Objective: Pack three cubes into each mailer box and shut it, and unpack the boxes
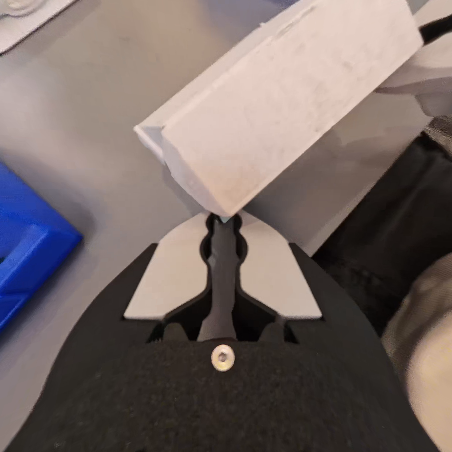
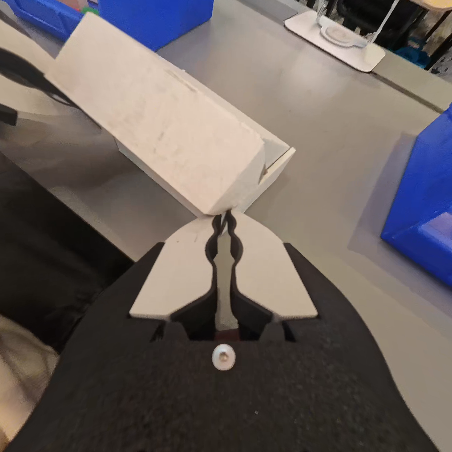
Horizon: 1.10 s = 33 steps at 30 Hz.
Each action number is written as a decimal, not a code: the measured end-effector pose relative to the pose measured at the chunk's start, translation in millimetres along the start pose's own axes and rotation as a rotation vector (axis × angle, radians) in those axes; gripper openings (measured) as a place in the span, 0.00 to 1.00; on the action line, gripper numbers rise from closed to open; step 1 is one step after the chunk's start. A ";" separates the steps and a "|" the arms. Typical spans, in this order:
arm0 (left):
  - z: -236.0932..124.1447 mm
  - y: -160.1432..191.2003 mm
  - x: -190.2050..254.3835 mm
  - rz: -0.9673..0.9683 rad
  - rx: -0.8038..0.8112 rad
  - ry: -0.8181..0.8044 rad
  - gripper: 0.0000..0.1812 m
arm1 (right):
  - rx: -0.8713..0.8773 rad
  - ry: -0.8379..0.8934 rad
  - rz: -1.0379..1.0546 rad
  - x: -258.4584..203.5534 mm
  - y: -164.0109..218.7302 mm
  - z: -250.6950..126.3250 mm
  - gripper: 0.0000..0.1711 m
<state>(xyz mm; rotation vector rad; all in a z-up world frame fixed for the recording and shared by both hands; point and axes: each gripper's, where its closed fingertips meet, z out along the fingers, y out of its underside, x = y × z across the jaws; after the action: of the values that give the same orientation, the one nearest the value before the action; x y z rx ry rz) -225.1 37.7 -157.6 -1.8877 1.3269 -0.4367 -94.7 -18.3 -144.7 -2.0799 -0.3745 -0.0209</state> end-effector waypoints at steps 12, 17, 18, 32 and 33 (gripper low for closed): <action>-18.3 -37.1 -14.2 0.171 0.212 -0.194 0.10 | 0.152 0.229 -0.181 8.0 -25.6 -12.8 0.06; -25.1 -33.2 -0.3 0.155 0.175 -0.122 0.05 | 0.086 0.119 -0.107 1.9 -21.6 -19.0 0.03; -24.6 -27.8 4.3 0.137 0.150 -0.086 0.05 | 0.053 0.063 -0.064 -1.6 -16.8 -18.4 0.03; 15.6 2.5 9.5 0.072 -0.012 0.071 0.05 | -0.118 -0.085 0.088 -0.1 25.6 17.5 0.03; 16.8 5.4 10.6 0.067 -0.024 0.083 0.06 | -0.115 -0.091 0.093 0.5 25.9 17.9 0.04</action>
<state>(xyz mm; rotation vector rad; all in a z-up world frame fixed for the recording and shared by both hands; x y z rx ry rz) -213.3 33.9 -174.0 -1.8560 1.4513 -0.4717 -89.6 -15.2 -175.6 -2.2154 -0.3384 0.1099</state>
